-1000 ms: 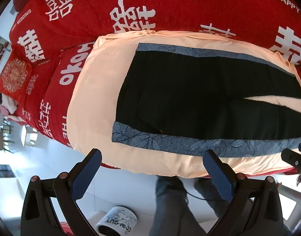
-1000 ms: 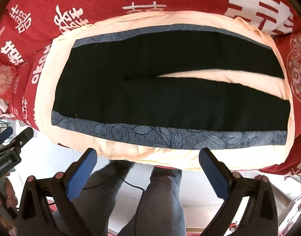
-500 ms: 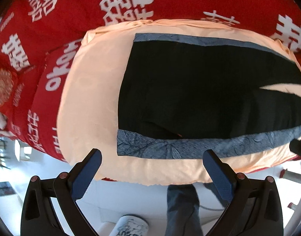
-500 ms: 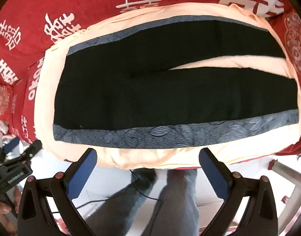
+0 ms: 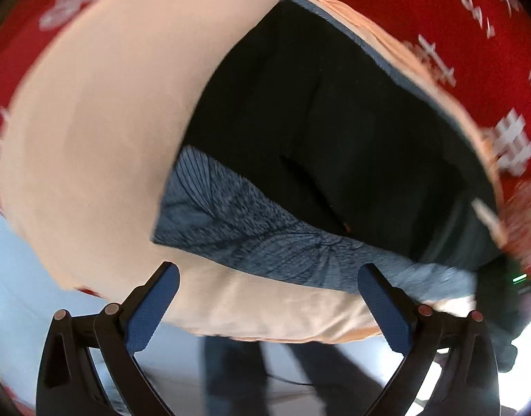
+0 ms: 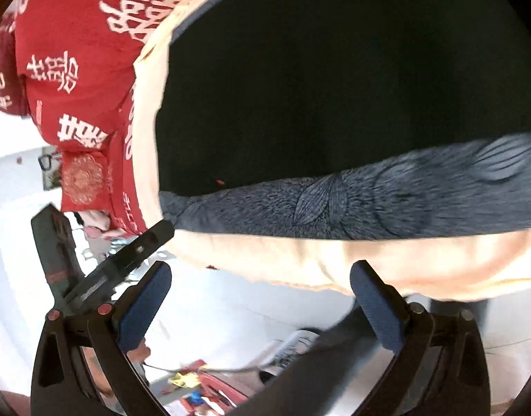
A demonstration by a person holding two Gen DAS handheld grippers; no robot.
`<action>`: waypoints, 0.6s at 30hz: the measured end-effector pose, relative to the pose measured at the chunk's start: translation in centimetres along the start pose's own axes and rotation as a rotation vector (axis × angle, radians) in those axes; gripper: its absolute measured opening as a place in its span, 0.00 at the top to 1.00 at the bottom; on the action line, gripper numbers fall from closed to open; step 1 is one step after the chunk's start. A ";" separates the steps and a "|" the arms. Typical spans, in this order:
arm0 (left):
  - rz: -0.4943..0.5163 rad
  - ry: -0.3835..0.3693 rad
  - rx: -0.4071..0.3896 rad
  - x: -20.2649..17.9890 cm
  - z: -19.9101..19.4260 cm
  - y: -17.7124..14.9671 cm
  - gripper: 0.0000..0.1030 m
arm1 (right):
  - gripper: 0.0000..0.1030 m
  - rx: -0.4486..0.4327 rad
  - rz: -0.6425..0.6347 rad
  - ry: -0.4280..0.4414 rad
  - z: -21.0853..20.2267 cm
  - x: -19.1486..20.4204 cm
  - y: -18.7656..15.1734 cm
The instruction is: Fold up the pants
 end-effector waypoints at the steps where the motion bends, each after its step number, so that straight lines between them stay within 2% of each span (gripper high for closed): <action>1: -0.032 -0.044 0.001 0.2 0.1 -0.2 0.00 | 0.16 -0.013 0.029 0.001 0.8 -0.8 0.0; 2: -0.053 -0.070 0.000 0.4 0.2 -0.3 0.00 | 0.29 -0.022 0.053 0.016 1.1 -1.3 -0.1; 3: -0.075 -0.100 0.003 0.4 0.3 -0.4 0.00 | 0.32 -0.030 0.077 0.037 1.3 -1.9 -0.1; 6: -0.108 -0.135 0.003 0.7 0.6 -0.6 0.00 | 0.32 -0.046 0.124 0.096 1.9 -2.8 -0.2; 11: -0.129 -0.167 0.005 1.2 1.1 -0.6 0.00 | 0.32 -0.130 0.210 0.192 1.8 -3.5 1.3; 12: -0.136 -0.180 0.014 1.1 1.4 -0.6 0.00 | 0.39 -0.133 0.240 0.217 1.8 -3.7 1.7; 13: -0.149 -0.195 0.025 1.0 1.7 -0.7 0.00 | 0.50 -0.134 0.273 0.235 1.8 -3.7 2.0; 14: -0.165 -0.212 0.035 0.9 1.9 -0.6 0.00 | 0.76 -0.126 0.299 0.251 1.8 -3.6 2.3; 15: -0.199 -0.250 0.044 0.6 2.0 -0.6 0.00 | 0.83 -0.126 0.305 0.283 1.7 -3.5 2.4; 18: -0.275 -0.352 0.031 -0.6 2.5 0.4 0.00 | 0.88 -0.141 0.233 0.369 -0.7 -1.2 2.2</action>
Point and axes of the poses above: each gripper's, at about its wrist camera, not at the fingertips, and z roughly the way its jaws point, x to its left, y to its top, the point moved 4 cm from there along z, roughly the way its jaws point, and after that the axes turned 3 degrees about -x, right-handed, at the moved point
